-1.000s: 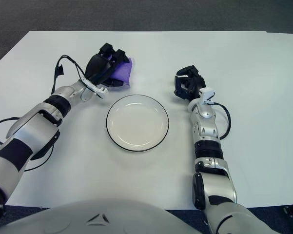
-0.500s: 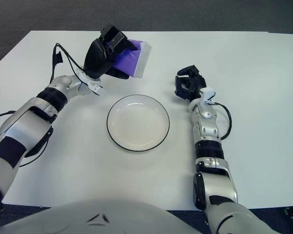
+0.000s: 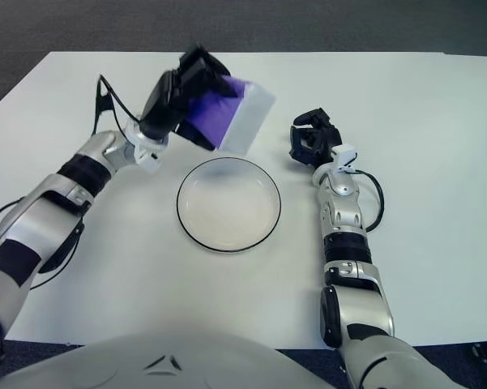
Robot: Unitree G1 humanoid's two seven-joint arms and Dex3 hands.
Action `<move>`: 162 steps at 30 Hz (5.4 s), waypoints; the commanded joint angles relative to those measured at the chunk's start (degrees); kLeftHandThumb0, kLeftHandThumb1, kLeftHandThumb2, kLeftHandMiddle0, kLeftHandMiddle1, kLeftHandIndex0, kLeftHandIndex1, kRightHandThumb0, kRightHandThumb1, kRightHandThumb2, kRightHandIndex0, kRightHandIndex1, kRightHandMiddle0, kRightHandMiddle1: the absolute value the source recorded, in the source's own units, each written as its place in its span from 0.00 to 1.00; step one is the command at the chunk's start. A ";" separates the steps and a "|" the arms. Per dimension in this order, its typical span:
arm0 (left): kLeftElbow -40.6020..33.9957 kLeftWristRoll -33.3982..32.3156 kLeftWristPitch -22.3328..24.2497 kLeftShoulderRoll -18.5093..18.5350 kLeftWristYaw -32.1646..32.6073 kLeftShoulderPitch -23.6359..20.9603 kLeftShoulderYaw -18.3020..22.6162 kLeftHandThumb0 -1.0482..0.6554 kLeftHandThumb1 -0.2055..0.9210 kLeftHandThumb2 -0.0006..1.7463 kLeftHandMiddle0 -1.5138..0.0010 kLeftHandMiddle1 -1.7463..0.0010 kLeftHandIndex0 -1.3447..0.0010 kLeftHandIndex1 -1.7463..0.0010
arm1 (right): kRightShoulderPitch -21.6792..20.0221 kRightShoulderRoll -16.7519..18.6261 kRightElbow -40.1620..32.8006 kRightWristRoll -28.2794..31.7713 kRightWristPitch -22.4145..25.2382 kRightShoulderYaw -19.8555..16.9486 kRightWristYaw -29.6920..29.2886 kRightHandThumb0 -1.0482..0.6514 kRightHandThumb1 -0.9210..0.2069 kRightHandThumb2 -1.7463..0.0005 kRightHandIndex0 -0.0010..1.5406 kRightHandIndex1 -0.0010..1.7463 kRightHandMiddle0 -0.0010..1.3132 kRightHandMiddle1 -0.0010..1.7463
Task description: Put the tissue paper into the plate.
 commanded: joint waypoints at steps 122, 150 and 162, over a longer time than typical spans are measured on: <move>-23.34 -48.78 39.13 -24.55 -35.75 34.99 39.96 0.46 1.00 0.37 0.32 0.00 0.49 0.00 | 3.21 0.04 6.58 -0.95 4.71 1.73 2.00 0.61 0.36 0.42 0.39 0.86 0.21 1.00; -22.94 -40.47 57.54 -22.12 -32.11 39.48 40.39 0.43 1.00 0.35 0.32 0.00 0.49 0.00 | 5.42 8.05 8.44 0.06 -17.04 -3.03 -7.23 0.61 0.42 0.37 0.40 0.89 0.24 1.00; -26.64 -36.68 71.27 -21.92 -27.91 39.36 38.89 0.44 1.00 0.33 0.33 0.00 0.51 0.00 | 6.59 8.70 6.87 -1.36 -17.96 -1.76 -11.03 0.61 0.44 0.34 0.40 0.91 0.25 1.00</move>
